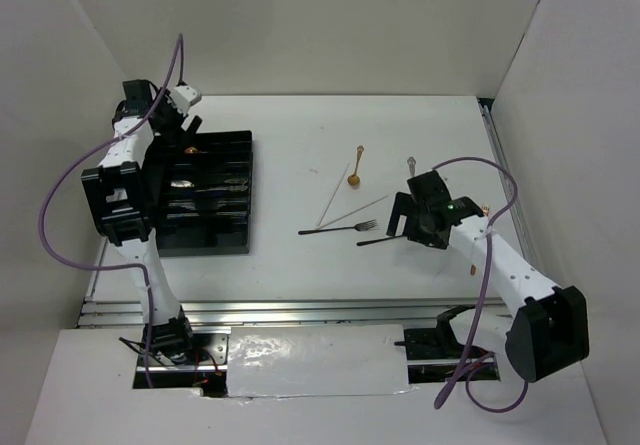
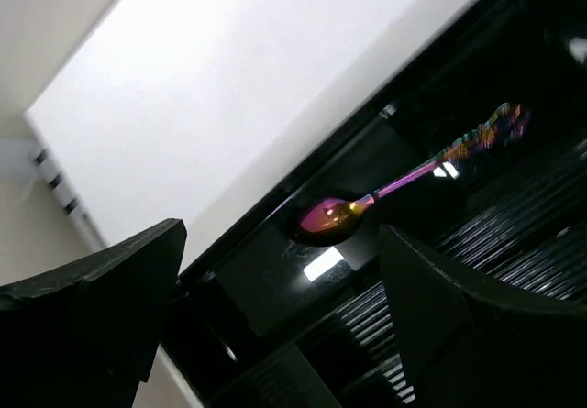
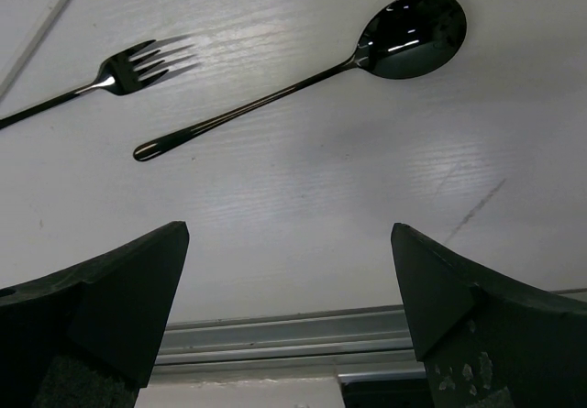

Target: Sort the eating utensils into containers

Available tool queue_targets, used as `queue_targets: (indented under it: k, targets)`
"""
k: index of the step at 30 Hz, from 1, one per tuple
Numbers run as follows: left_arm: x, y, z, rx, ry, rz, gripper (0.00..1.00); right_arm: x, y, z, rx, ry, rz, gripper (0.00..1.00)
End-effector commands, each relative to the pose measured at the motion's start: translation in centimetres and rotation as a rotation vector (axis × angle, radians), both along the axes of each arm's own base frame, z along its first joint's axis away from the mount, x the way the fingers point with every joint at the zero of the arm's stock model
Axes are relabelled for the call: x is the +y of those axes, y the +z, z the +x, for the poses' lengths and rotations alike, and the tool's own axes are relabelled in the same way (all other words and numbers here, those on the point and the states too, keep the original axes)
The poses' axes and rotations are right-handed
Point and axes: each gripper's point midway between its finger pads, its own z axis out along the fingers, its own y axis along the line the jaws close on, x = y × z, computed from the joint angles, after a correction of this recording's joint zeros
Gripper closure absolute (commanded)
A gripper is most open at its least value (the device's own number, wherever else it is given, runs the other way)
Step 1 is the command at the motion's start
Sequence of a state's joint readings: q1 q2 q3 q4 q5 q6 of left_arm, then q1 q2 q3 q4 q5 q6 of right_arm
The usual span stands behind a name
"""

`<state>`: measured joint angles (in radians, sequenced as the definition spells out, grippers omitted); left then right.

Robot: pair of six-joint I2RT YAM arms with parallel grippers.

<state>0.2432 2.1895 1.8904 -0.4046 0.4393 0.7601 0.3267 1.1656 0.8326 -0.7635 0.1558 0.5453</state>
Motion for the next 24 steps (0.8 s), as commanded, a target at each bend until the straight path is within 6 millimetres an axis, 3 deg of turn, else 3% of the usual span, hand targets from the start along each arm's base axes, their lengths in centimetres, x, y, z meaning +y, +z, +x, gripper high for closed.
queue_targets:
  k: [1,3,5,6,7,8,9,10,11,12,13,15,16,17,19,20,21,22,24]
  targets:
    - [-1.9,13.3,0.5,-0.269,0.134,-0.015,0.01,0.0,3.2,0.7,-0.1,-0.023,0.037,0.0]
    - [-5.3,16.5,0.4,-0.32,0.26,-0.141,0.01,-0.1,4.1,0.4,-0.137,-0.025,0.049,0.0]
    - [-7.7,21.1,-0.8,-0.381,0.365,-0.191,0.01,-0.2,4.0,-0.1,-0.149,-0.035,0.058,0.0]
    - [-8.2,21.8,-2.1,-0.337,0.409,-0.225,0.01,-0.2,4.0,-0.6,-0.163,-0.032,0.074,0.0]
    - [-11.9,22.9,-2.9,-0.332,0.385,-0.229,0.01,-0.1,4.2,-0.7,-0.176,-0.034,0.087,0.0]
    - [-12.6,22.7,-3.6,-0.323,0.443,-0.263,0.01,0.0,4.5,-0.8,-0.189,-0.04,0.102,0.0]
    - [-14.9,25.3,-4.7,-0.371,0.48,-0.41,0.01,0.2,5.2,-0.9,-0.208,-0.039,0.122,0.0]
    - [-16.1,25.3,-5.2,-0.377,0.471,-0.473,0.01,0.3,5.6,-1.1,-0.217,-0.04,0.137,0.0]
    - [-17.5,21.5,-5.9,-0.291,0.507,-0.574,0.01,0.5,6.0,-1.2,-0.224,-0.035,0.15,0.0]
    - [-19.5,24.4,-6.6,-0.353,0.445,-0.72,0.01,0.8,6.7,-1.2,-0.251,-0.025,0.173,0.0]
    - [-20.1,23.4,-7.1,-0.327,0.465,-0.787,0.01,1.3,7.0,-1.2,-0.259,-0.008,0.198,0.0]
    - [-23.5,20.5,-7.7,-0.179,0.496,-0.901,0.01,2.1,7.2,-1.4,-0.262,0.05,0.22,0.0]
    - [-23.7,19.9,-8.1,-0.121,0.586,-0.869,0.01,2.4,7.1,-1.6,-0.249,0.063,0.231,0.0]
    - [-24.7,16.9,-7.3,-0.041,0.654,-0.843,0.01,2.5,7.1,-1.7,-0.241,0.067,0.234,0.0]
    - [-28.2,15.3,-8.6,0.049,0.671,-0.76,0.01,2.2,6.9,-1.7,-0.24,0.045,0.223,0.0]
    - [-29.2,12.7,-8.1,0.081,0.696,-0.691,0.01,2.2,7.0,-1.7,-0.245,0.048,0.223,0.0]
    - [-31.5,11.9,-9.0,0.098,0.681,-0.648,0.01,2.1,7.1,-1.7,-0.25,0.046,0.222,0.0]
    - [-31.9,10.6,-9.0,0.093,0.727,-0.597,0.01,2.0,7.3,-1.7,-0.261,0.046,0.218,0.0]
    - [-34.7,9.0,-9.9,0.145,0.721,-0.59,0.01,2.1,7.6,-1.8,-0.274,0.053,0.222,0.0]
